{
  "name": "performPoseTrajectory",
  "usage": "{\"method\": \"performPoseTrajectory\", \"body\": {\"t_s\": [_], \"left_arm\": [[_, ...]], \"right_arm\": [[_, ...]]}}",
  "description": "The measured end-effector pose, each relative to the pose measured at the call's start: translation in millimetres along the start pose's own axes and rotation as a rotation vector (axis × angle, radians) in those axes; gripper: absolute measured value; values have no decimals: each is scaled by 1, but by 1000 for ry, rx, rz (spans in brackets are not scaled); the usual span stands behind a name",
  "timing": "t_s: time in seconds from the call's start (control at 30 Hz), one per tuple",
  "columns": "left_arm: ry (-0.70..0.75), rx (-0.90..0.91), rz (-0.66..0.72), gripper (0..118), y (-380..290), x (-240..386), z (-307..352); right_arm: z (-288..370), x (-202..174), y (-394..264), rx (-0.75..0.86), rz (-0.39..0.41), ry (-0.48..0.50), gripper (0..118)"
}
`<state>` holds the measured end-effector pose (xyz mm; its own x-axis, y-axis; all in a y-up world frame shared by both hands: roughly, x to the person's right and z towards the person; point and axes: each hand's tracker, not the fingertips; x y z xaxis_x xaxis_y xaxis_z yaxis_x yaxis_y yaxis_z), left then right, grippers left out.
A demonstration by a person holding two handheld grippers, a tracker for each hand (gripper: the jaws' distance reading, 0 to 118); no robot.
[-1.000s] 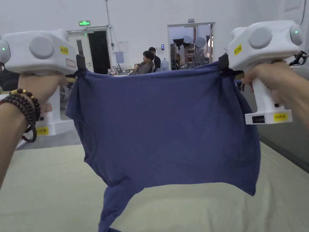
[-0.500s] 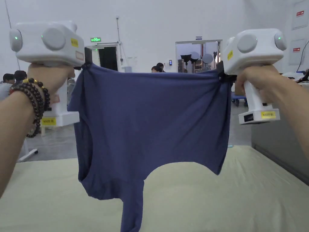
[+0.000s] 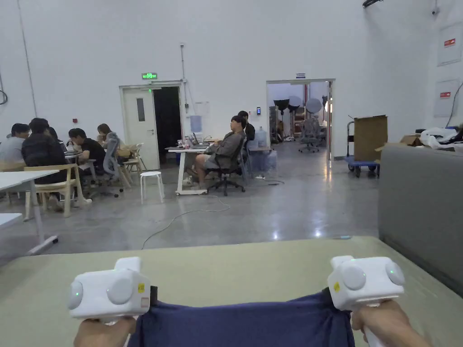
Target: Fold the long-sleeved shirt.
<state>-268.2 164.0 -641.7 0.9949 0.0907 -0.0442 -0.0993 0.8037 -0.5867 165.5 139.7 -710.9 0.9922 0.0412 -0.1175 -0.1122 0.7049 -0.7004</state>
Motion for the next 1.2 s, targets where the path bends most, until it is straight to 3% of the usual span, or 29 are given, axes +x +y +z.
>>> {"method": "performPoseTrajectory", "body": {"t_s": [0.1, 0.27, 0.33, 0.57, 0.63, 0.73, 0.83, 0.97, 1.07, 1.2], "left_arm": [[27, 12, 6, 0, -7, 2, 9], [36, 55, -44, 0, -27, 13, 54], [36, 62, -22, 0, -50, 16, 75], [7, 3, 3, 0, -196, 19, 150], [13, -14, 102, 0, -240, 16, 166], [88, -95, 97, 0, -300, 18, 191], [68, -117, 134, 0, -349, 20, 221], [125, -208, 78, 0, -399, 30, 259], [137, -264, 52, 0, -421, 32, 278], [100, -286, 58, 0, -436, 29, 278]], "right_arm": [[4, -3, -14, 4, 38, 12, 7], [37, 0, -41, 52, -46, 11, 7], [56, -4, -67, 93, -39, -6, 7], [111, -9, -202, 48, -19, -13, 7], [120, -10, -242, 14, -15, -12, 7], [144, -12, -304, -46, -23, -1, 7], [165, -17, -359, -85, -22, 18, 7], [187, -19, -410, -173, -36, 3, 7], [201, -23, -435, -225, 33, -4, 7], [201, -23, -449, -232, 16, -3, 7]]}}
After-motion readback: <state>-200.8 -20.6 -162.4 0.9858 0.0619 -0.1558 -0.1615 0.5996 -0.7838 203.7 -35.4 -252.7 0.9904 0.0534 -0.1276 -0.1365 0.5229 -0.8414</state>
